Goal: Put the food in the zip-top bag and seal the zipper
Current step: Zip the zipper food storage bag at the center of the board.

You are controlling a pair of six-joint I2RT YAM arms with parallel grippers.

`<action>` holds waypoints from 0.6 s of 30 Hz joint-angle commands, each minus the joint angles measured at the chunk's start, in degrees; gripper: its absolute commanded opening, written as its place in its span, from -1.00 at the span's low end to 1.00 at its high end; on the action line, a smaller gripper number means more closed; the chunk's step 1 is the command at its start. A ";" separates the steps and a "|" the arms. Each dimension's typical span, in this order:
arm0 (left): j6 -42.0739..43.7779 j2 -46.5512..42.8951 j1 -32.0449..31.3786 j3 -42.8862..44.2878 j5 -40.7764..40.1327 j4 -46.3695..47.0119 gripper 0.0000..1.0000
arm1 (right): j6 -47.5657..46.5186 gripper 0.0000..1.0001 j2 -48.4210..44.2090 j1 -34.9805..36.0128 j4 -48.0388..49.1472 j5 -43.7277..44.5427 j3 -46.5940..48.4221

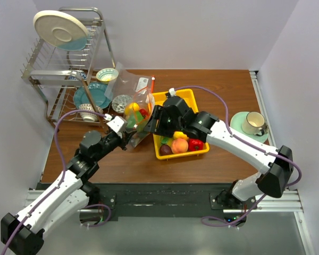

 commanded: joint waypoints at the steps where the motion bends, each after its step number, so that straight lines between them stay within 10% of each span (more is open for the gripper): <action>1: 1.99 0.08 -0.16 0.81 -0.70 3.11 -1.00 | 15.16 0.14 -1.92 1.01 5.87 5.64 -1.70; 18: 2.96 2.01 -0.15 1.69 -4.30 2.67 -1.00 | 20.53 -0.05 7.74 3.82 2.37 7.75 9.19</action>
